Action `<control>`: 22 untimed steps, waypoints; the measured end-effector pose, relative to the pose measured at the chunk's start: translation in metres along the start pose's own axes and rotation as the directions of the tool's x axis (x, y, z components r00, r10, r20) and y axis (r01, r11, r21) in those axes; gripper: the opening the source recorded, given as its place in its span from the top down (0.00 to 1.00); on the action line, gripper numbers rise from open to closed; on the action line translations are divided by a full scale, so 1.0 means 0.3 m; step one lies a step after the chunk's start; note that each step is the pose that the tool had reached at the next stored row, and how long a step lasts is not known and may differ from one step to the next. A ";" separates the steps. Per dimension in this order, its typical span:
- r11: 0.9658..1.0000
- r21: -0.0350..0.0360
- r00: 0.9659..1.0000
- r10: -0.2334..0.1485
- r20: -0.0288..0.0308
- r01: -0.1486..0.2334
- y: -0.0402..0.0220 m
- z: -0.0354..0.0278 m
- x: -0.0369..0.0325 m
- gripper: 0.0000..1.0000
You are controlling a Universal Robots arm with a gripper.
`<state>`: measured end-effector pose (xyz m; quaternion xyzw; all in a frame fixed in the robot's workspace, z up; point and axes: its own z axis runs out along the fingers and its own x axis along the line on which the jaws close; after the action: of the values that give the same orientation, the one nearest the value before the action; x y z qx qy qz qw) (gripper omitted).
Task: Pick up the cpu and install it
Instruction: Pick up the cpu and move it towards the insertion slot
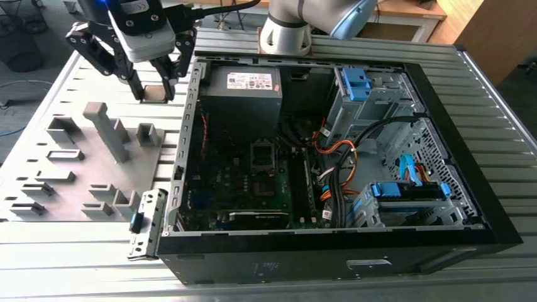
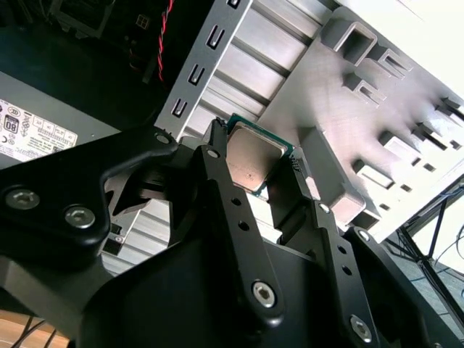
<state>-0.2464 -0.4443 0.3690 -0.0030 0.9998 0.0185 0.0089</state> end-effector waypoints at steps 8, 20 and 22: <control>1.000 0.000 1.000 0.000 0.000 0.000 0.000 0.003 -0.047 0.53; 1.000 0.000 1.000 0.000 0.000 0.000 -0.002 0.021 -0.136 0.53; 1.000 0.000 1.000 0.000 0.000 0.000 -0.002 0.024 -0.156 0.53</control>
<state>-0.1995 -0.4443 0.3626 -0.0029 0.9998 0.0185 0.0090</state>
